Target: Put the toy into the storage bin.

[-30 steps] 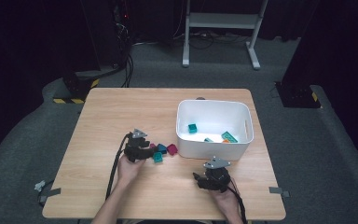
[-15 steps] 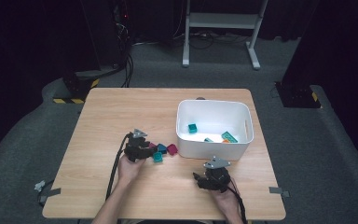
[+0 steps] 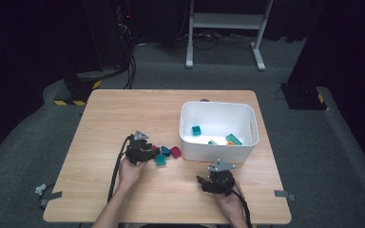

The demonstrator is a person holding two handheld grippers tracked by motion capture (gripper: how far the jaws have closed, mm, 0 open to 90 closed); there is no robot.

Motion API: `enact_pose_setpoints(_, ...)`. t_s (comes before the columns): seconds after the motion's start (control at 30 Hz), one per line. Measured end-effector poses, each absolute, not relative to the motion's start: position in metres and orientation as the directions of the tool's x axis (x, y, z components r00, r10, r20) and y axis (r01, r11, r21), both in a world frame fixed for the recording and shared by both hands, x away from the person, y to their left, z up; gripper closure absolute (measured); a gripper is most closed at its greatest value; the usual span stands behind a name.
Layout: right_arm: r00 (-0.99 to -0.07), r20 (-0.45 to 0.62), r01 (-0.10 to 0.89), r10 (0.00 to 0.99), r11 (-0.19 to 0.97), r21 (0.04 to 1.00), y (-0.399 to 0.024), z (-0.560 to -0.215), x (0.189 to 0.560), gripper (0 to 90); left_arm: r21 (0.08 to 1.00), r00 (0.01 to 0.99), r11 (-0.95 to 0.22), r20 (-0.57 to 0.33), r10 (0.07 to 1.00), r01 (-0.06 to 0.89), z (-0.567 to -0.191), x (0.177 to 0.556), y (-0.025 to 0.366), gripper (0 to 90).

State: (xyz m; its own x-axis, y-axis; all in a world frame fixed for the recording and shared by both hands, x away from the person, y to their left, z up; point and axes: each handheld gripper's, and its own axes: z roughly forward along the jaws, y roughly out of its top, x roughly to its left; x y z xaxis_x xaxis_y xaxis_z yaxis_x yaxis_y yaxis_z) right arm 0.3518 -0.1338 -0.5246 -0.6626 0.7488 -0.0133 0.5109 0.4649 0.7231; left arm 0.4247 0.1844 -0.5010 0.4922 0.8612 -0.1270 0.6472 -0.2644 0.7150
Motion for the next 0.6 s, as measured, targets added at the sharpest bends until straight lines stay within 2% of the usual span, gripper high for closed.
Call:
enact_pose_setpoints(0.47, -0.663, -0.013, 0.511, 0.749, 0.465, 0.723, -0.134, -0.525, 0.352, 32.0, 0.739, 0.492, -0.216, -0.174, 0.853, 0.638, -0.484, 0.419, 0.195, 56.4)
enact_pose_setpoints(0.6, -0.663, -0.013, 0.511, 0.749, 0.465, 0.723, -0.134, -0.525, 0.352, 32.0, 0.743, 0.501, -0.228, -0.163, 0.85, 0.629, -0.475, 0.418, 0.198, 56.5)
